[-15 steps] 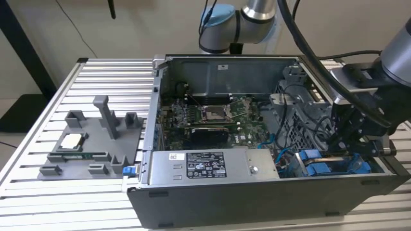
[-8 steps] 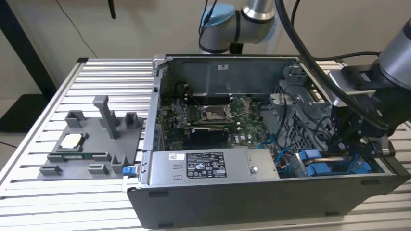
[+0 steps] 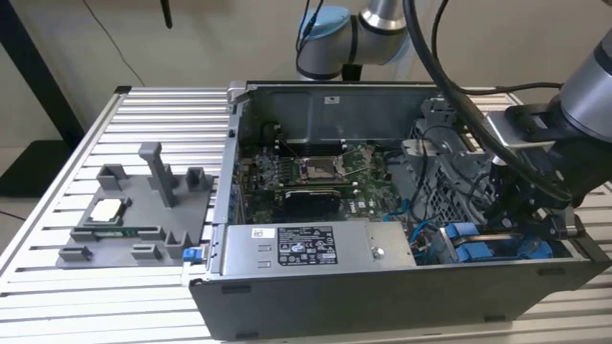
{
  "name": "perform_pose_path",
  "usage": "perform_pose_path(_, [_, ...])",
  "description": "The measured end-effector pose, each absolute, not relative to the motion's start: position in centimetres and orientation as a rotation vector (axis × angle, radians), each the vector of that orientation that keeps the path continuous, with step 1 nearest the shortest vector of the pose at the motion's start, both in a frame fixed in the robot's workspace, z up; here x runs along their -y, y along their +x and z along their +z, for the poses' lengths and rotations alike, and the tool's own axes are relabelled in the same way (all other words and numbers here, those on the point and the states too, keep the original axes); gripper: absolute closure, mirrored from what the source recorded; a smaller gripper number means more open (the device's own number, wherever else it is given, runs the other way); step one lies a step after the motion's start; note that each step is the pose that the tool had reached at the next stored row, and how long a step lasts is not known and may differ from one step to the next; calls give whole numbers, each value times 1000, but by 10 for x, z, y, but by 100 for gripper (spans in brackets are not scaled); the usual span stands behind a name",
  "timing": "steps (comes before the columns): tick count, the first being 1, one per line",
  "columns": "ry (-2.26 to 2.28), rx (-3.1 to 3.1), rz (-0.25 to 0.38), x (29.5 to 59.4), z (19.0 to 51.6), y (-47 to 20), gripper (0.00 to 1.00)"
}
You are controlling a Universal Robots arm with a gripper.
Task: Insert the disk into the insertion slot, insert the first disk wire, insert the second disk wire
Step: 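Insert the second disk wire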
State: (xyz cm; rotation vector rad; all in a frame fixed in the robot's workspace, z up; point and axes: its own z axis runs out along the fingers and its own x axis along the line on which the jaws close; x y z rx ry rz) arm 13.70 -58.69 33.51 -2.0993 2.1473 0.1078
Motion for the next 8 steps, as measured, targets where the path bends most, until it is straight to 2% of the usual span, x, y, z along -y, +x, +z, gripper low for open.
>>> perform_pose_path(1, [-2099,-2147,108,587,336,137,83])
perform_pose_path(2, [-2099,-2147,108,587,337,137,76])
perform_pose_path(8, [-2099,-2148,108,587,346,137,76])
